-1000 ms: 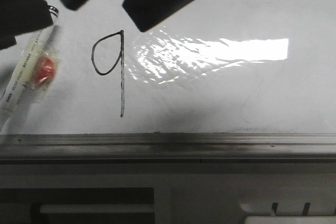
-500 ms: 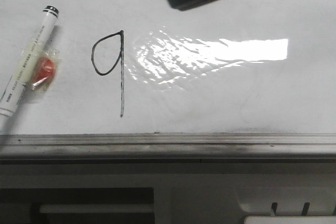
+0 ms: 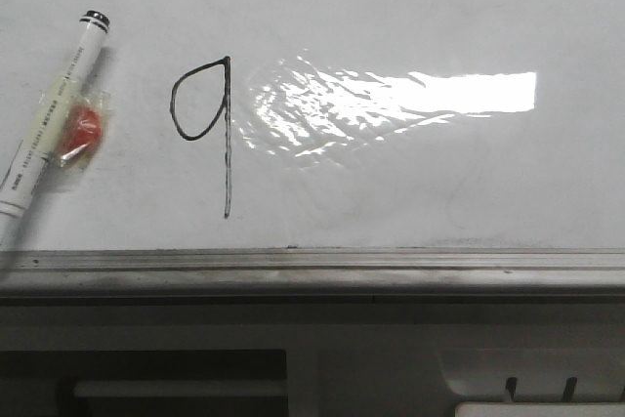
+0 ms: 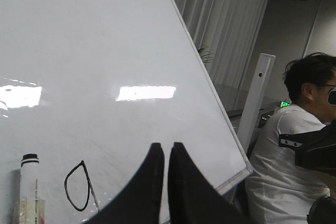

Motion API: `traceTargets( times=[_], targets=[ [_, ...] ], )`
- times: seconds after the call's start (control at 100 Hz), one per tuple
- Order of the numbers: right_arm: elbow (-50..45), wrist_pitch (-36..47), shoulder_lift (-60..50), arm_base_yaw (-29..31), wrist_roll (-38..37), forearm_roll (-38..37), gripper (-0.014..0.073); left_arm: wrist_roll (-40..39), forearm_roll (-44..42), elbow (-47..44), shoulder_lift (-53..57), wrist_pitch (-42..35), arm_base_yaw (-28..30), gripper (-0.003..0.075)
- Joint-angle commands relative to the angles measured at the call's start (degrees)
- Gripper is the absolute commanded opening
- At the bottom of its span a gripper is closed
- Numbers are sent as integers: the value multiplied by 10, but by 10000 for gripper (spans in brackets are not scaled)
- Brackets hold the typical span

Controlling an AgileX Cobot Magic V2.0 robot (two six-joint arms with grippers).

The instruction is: Write number 9 on whiteboard

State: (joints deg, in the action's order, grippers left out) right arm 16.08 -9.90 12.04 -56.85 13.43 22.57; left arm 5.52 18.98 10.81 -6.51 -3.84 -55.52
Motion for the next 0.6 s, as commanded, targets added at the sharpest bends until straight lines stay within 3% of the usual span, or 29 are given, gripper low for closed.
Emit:
traceTargets(
  times=[0.0,0.59],
  targets=[
    [11,43,-35,0,6,-3,-49,1,-3,16,-2,-31,-1,-20],
    [11,43,-69,0,6,-3,-49,1,-3,16,-2,-31,-1,-20]
  ],
)
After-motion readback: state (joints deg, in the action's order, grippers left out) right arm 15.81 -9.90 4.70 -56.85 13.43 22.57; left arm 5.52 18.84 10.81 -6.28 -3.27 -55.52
